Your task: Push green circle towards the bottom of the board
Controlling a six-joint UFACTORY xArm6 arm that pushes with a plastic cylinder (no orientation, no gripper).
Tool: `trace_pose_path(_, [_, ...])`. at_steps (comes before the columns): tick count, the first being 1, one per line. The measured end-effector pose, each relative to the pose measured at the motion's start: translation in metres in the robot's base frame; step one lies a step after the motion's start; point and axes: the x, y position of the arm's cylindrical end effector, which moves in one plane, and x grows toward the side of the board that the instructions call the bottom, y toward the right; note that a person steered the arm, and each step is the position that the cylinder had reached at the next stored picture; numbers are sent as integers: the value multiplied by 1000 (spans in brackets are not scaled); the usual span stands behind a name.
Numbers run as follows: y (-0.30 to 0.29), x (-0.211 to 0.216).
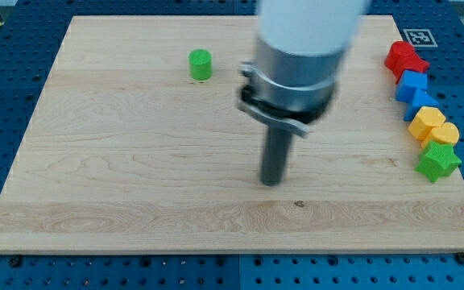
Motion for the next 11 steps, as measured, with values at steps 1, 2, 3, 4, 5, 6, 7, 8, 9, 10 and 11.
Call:
trace_pose_path(1, [-68,-40])
trace_pose_path(2, [-142,-90])
trace_pose_path(3, [-187,-148])
trace_pose_path(4, [-193,-209])
trace_pose_path(5, [-154,-224])
trace_pose_path(6, [-76,-215])
trace_pose_path(7, [8,-192])
trace_pose_path(8, [55,-178])
trace_pose_path(9, [24,-200])
trace_pose_path(10, [-17,-214])
trace_pose_path(11, [-18,-173])
